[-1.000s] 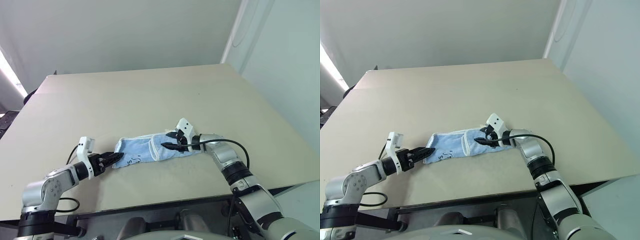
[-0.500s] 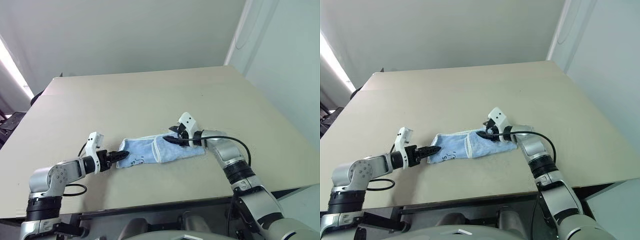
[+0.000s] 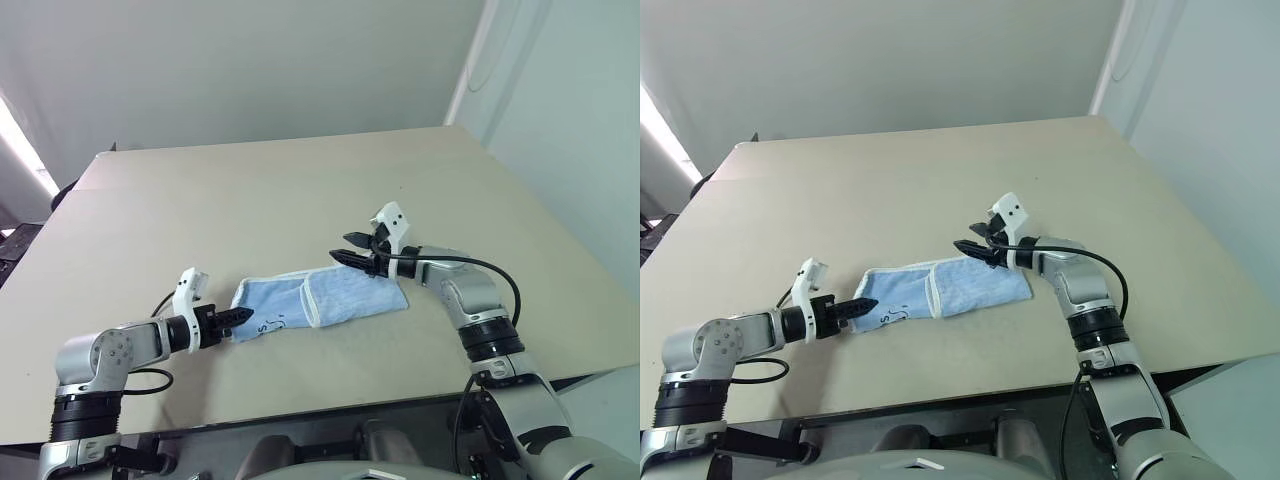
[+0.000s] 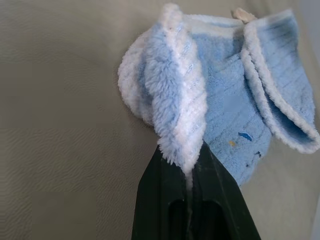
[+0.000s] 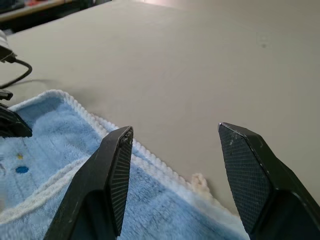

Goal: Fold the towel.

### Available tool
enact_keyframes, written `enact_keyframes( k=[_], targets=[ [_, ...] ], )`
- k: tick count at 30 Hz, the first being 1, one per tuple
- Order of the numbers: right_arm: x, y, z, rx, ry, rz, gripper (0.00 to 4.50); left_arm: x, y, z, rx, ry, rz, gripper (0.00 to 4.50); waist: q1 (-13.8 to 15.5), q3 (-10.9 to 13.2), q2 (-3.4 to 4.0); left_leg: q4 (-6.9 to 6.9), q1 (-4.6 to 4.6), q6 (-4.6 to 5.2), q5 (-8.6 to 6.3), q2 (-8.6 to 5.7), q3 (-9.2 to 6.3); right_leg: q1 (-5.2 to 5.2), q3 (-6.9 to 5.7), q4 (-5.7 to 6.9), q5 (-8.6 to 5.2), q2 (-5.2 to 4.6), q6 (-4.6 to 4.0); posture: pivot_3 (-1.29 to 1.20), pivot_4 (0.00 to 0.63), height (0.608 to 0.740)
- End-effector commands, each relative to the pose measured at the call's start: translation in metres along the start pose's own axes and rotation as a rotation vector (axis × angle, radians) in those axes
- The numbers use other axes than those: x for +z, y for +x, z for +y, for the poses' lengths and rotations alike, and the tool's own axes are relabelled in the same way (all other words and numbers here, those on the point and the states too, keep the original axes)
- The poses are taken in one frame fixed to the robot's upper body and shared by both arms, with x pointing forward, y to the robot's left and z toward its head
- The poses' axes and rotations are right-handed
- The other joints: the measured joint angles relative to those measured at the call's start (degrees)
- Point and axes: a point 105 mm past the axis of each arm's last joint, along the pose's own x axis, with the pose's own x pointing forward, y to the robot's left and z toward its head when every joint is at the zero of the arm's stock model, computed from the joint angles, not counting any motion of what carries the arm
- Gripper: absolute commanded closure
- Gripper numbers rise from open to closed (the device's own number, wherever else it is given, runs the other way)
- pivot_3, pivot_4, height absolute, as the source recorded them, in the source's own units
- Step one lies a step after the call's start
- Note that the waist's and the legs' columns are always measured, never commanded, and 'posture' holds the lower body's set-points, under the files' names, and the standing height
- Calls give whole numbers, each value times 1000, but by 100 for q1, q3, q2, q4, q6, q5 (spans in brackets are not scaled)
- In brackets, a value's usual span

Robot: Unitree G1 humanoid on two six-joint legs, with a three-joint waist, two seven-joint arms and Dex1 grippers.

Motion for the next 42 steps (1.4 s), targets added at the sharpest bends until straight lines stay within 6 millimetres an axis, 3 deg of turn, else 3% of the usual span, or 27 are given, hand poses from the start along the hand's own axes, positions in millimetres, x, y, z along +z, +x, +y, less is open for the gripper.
enact_keyframes(
  k=[1,6,9,11,15,22,26,32,38,42],
  targets=[
    [22,-10,0,12,-20,-66,1621,15,-34,11,71,5,-37,4461,-26,2,-2,0,-1,0,0,3,0,-2,0,0,-1,3,2,0,0,740],
    [13,-25,-4,-3,-32,-30,1621,37,-94,24,141,36,-88,4461,-97,13,-19,-10,-9,0,0,7,-4,-13,-3,-1,-10,7,6,0,0,740],
    [7,-29,-10,-31,-25,-13,1621,40,-109,14,108,71,-65,4461,-123,22,-11,-10,-10,0,-1,2,-1,-12,-3,-5,-24,-1,-3,0,0,740],
    [6,-29,-13,-42,-18,-13,1621,43,-107,1,55,87,-50,4461,-113,24,-10,-10,-10,0,-1,-3,2,-10,-2,-8,-25,-7,-2,0,0,740],
    [3,-26,-16,-72,-8,3,1621,38,-90,-43,-209,67,-4,4461,-92,28,-20,-9,-9,-1,-1,-3,-1,-8,-3,-7,-23,-9,1,0,0,740],
    [-3,-32,-17,-110,23,-2,1621,35,-55,-81,-394,82,116,4461,-101,29,-26,-10,-8,-1,-1,-3,-1,-9,-2,-3,-2,-5,-3,0,0,740],
    [-5,-37,-19,-142,37,-14,1621,38,-29,-83,-409,34,151,4461,-96,29,-25,-8,-4,-1,0,-6,-1,-3,-1,-3,-2,2,-3,0,0,740],
    [-12,-48,-26,-218,58,-17,1621,18,19,-73,-333,14,232,4461,-110,29,-27,-9,-7,-1,0,-6,-1,-6,3,-4,-1,2,-2,0,0,740],
    [-21,-56,-31,-265,84,-6,1621,16,40,-87,-405,-1,194,4461,-98,30,-29,-7,-6,-2,1,-6,-1,-6,3,-4,-1,-4,-3,0,0,740],
    [-25,-55,-30,-268,85,5,1621,19,48,-88,-416,-29,158,3547,-82,30,-29,-6,-5,-1,1,-6,0,-3,3,-2,-2,5,-2,0,0,740]
  ],
)
